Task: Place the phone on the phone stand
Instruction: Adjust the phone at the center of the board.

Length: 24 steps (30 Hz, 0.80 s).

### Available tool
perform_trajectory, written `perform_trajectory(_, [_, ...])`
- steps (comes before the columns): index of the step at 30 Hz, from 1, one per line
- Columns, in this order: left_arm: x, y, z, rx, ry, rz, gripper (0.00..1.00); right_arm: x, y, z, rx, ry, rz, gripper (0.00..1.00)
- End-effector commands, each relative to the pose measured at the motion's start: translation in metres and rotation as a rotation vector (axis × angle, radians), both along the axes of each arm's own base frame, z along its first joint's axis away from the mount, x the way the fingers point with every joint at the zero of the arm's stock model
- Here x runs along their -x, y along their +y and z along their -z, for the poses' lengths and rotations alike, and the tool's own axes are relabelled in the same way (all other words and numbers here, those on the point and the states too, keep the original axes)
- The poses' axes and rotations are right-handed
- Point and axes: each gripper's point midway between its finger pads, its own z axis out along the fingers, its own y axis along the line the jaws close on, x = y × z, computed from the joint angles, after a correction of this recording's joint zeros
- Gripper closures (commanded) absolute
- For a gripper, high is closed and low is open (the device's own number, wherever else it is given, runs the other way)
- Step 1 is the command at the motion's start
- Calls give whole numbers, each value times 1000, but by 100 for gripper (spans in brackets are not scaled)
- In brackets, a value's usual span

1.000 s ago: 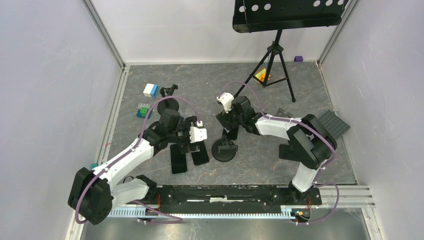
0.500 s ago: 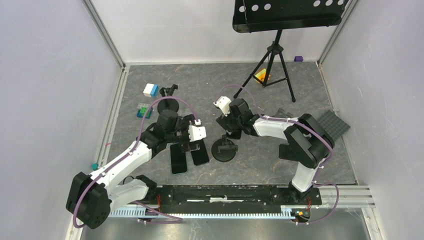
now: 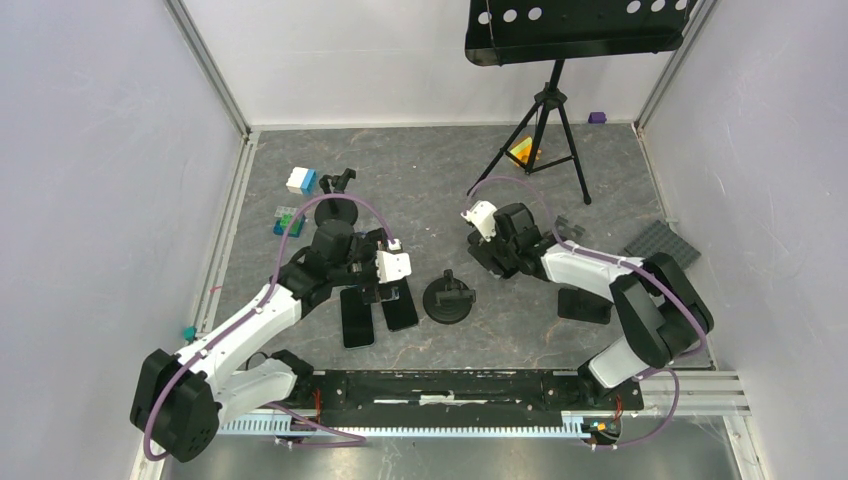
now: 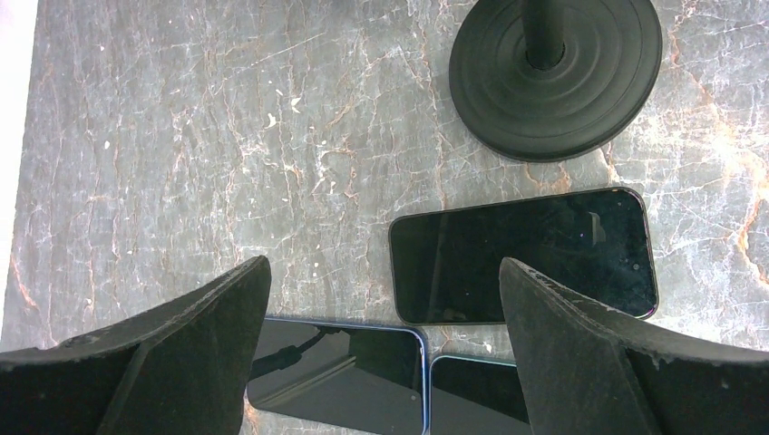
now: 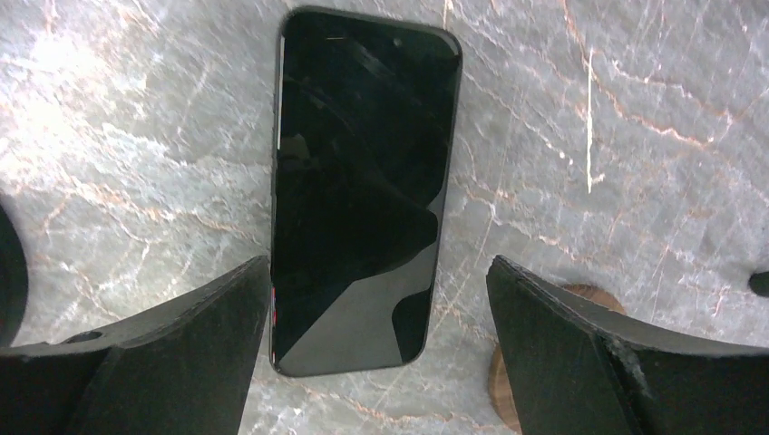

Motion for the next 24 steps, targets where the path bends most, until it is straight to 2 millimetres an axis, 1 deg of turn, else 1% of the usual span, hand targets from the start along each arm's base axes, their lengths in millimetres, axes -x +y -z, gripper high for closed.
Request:
perform_trajectory(1, [-3,-4,-15,41,-21,-9,0,5,-4,-9,-45,18,-14,6])
perform_trajectory(5, [-2,-3,-18,36,-5,-12,0,4,3,-8,-90,60,-58,5])
perform_trajectory(9, [1,-2,-20,26,19,-16,0,3,8,-3,-118,139,-122,2])
perform_trajectory(12, [1,-1,-24,33,37,-32,0,3,7,4,-144,203,-135,2])
perform_trajectory(16, [4,-3,-30,58,41,-33,0,-1,7,10,-147,225,-144,2])
perform_trajectory(19, [5,-3,-35,69,34,-36,0,2,7,16,-152,258,-155,2])
perform_trajectory(24, [1,-3,-45,89,34,-69,0,9,5,28,-144,304,-161,7])
